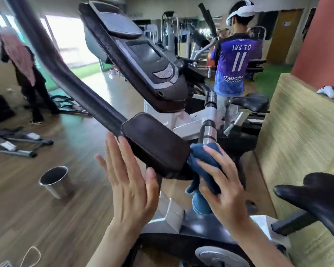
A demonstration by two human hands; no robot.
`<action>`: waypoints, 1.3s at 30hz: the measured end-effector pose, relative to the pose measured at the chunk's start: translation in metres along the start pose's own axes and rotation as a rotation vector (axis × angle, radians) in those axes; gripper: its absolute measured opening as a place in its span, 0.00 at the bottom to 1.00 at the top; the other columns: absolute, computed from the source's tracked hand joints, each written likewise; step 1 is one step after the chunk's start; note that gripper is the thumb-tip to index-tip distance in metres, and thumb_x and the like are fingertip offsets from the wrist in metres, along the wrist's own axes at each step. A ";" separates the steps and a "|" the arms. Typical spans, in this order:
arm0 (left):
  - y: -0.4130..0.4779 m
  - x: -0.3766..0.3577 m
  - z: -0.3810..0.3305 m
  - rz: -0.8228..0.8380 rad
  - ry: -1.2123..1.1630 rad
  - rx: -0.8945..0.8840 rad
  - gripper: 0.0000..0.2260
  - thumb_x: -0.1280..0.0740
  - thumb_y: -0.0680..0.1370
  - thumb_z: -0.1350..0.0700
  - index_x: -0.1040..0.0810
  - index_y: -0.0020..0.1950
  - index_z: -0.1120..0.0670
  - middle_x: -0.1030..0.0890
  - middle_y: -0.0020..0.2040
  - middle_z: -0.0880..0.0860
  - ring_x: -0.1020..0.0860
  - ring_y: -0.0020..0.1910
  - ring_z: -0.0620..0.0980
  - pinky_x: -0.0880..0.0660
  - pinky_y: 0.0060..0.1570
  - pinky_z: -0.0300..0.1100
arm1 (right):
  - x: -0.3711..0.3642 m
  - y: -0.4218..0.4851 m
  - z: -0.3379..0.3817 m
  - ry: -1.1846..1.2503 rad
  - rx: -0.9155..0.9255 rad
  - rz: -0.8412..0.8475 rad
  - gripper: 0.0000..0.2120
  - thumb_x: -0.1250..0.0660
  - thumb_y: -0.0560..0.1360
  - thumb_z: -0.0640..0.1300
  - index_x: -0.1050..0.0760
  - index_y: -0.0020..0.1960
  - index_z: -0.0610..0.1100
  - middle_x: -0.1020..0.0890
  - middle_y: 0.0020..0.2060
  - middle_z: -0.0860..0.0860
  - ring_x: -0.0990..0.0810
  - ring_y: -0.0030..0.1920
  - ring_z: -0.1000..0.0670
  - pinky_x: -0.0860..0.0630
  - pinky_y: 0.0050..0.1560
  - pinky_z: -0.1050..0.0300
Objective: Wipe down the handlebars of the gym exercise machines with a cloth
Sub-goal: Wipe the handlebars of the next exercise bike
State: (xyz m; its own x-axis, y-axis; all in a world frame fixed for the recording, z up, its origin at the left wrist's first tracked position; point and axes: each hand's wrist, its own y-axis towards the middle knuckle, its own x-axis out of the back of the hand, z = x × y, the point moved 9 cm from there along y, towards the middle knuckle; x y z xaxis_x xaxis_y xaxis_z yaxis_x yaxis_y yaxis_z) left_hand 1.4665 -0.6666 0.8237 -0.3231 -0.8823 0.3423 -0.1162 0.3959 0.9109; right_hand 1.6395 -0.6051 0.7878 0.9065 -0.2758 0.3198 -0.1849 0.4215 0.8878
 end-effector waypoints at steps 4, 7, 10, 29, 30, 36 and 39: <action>-0.036 -0.009 -0.035 -0.033 0.164 -0.064 0.27 0.54 0.83 0.52 0.62 0.77 0.58 0.65 0.77 0.52 0.63 0.77 0.52 0.61 0.74 0.54 | 0.010 0.009 -0.023 0.213 -0.195 -0.015 0.13 0.39 0.77 0.42 0.24 0.60 0.45 0.26 0.66 0.46 0.29 0.69 0.44 0.32 0.69 0.45; -0.057 -0.021 -0.044 0.023 0.236 -0.041 0.26 0.54 0.83 0.50 0.60 0.78 0.57 0.63 0.78 0.51 0.60 0.77 0.51 0.60 0.74 0.53 | 0.014 0.013 -0.023 0.401 -0.293 -0.019 0.13 0.40 0.78 0.43 0.24 0.60 0.44 0.25 0.65 0.48 0.28 0.68 0.49 0.33 0.70 0.53; -0.068 -0.028 -0.043 0.078 0.265 0.013 0.26 0.54 0.83 0.50 0.61 0.78 0.57 0.62 0.78 0.53 0.58 0.78 0.52 0.59 0.75 0.53 | 0.014 0.024 -0.012 0.510 -0.259 0.001 0.13 0.40 0.78 0.41 0.24 0.60 0.42 0.25 0.65 0.49 0.27 0.67 0.50 0.33 0.69 0.57; -0.067 -0.022 -0.046 0.166 0.256 0.043 0.33 0.45 0.77 0.60 0.60 0.78 0.54 0.59 0.79 0.48 0.55 0.78 0.48 0.54 0.75 0.54 | 0.006 0.003 0.001 0.223 0.215 0.071 0.13 0.39 0.80 0.42 0.22 0.59 0.36 0.26 0.64 0.44 0.31 0.68 0.37 0.35 0.71 0.46; -0.067 -0.022 -0.047 0.166 0.263 0.055 0.33 0.46 0.77 0.60 0.60 0.78 0.54 0.59 0.79 0.48 0.55 0.78 0.48 0.54 0.75 0.54 | 0.003 0.004 0.007 0.221 0.200 0.063 0.13 0.38 0.80 0.42 0.23 0.60 0.37 0.26 0.64 0.44 0.31 0.68 0.37 0.35 0.71 0.47; -0.070 -0.022 -0.050 0.156 0.318 0.160 0.33 0.46 0.77 0.59 0.60 0.78 0.54 0.60 0.79 0.47 0.55 0.78 0.47 0.58 0.76 0.51 | -0.010 -0.003 0.020 0.202 0.380 0.114 0.15 0.39 0.82 0.43 0.29 0.67 0.41 0.31 0.67 0.46 0.37 0.72 0.40 0.34 0.71 0.44; -0.071 -0.025 -0.057 0.117 0.425 0.166 0.33 0.46 0.77 0.57 0.60 0.78 0.54 0.61 0.78 0.48 0.58 0.78 0.48 0.60 0.75 0.51 | -0.001 0.006 -0.010 0.273 0.450 0.099 0.12 0.38 0.80 0.40 0.26 0.63 0.41 0.28 0.65 0.43 0.32 0.69 0.39 0.34 0.70 0.45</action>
State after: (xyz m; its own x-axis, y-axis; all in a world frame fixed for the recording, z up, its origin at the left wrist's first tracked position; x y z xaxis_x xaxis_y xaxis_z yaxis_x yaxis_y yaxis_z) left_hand 1.5359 -0.6871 0.7631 0.0663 -0.8417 0.5359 -0.2617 0.5036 0.8234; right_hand 1.6412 -0.5937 0.7895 0.9312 0.0065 0.3644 -0.3645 0.0058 0.9312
